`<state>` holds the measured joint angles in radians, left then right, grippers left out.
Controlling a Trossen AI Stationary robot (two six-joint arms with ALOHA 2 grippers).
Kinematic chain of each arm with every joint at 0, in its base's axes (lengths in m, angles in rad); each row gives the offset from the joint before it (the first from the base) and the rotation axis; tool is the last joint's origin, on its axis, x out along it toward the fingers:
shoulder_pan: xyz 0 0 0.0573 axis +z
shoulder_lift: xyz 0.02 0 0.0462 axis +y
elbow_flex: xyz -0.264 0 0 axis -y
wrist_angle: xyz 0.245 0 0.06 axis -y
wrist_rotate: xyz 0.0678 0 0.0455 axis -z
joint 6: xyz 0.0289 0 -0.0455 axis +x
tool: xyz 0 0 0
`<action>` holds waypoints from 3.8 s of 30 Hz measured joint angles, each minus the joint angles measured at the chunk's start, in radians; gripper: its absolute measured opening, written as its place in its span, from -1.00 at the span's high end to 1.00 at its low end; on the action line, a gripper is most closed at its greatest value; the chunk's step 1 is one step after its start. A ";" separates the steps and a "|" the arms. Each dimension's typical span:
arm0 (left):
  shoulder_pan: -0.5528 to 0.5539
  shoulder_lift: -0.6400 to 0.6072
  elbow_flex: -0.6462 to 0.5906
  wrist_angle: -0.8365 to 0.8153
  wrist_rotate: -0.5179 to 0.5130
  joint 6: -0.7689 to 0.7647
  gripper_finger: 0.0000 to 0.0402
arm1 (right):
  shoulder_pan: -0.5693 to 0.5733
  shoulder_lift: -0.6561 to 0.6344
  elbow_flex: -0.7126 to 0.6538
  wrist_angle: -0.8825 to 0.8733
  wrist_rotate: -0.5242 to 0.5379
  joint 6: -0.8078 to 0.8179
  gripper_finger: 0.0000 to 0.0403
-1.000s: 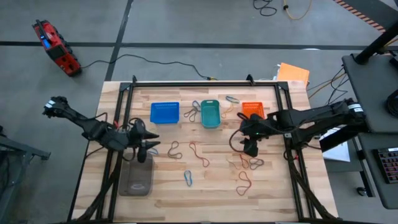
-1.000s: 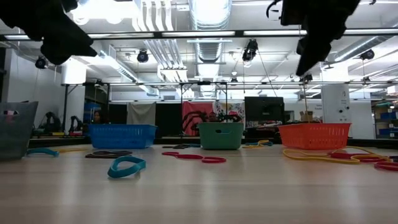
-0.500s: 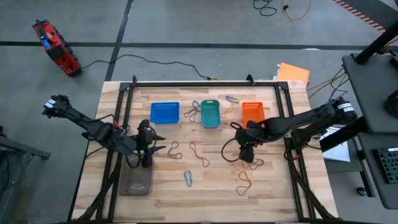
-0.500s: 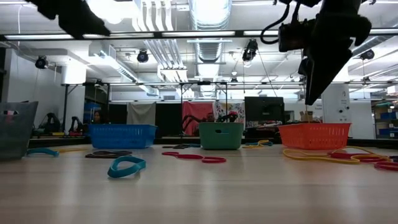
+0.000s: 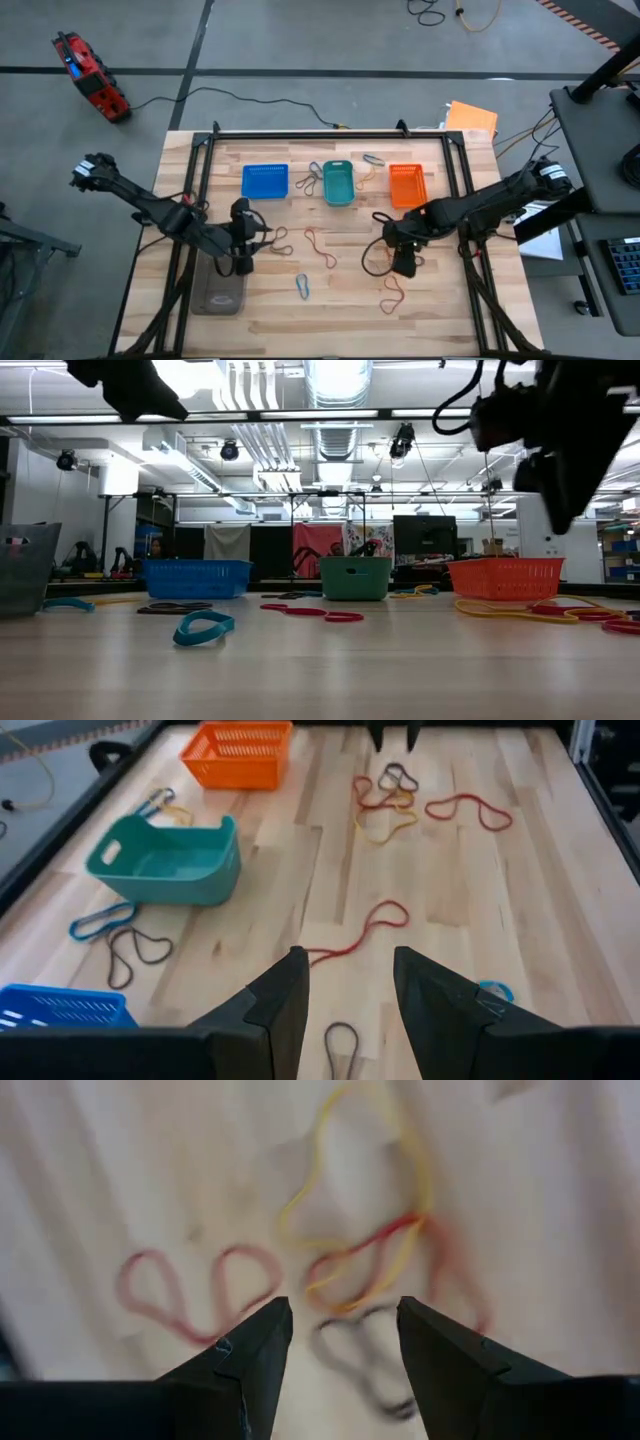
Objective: Sort rubber bands into baskets
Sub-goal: Put the bottom right yellow rubber band into the green bin
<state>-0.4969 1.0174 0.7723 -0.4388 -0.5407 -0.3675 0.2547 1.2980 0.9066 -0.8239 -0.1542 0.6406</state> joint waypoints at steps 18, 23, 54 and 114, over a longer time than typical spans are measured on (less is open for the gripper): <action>-0.015 0.031 -0.001 -0.020 0.000 -0.124 0.34 | 0.035 0.009 0.000 0.092 -0.029 0.043 0.12; -0.014 0.031 -0.001 -0.011 -0.019 -0.124 0.34 | 0.033 0.026 0.000 0.206 0.074 0.028 0.12; -0.013 0.031 -0.002 0.203 -0.106 -0.030 0.34 | 0.052 0.256 0.002 0.283 0.199 0.299 0.12; -0.009 0.127 -0.002 0.222 -0.238 0.068 0.34 | 0.063 0.580 0.277 0.166 0.400 -0.140 0.94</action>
<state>-0.5060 1.1444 0.7700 -0.2169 -0.7786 -0.2995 0.3175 1.8777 1.1835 -0.6578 0.2463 0.5002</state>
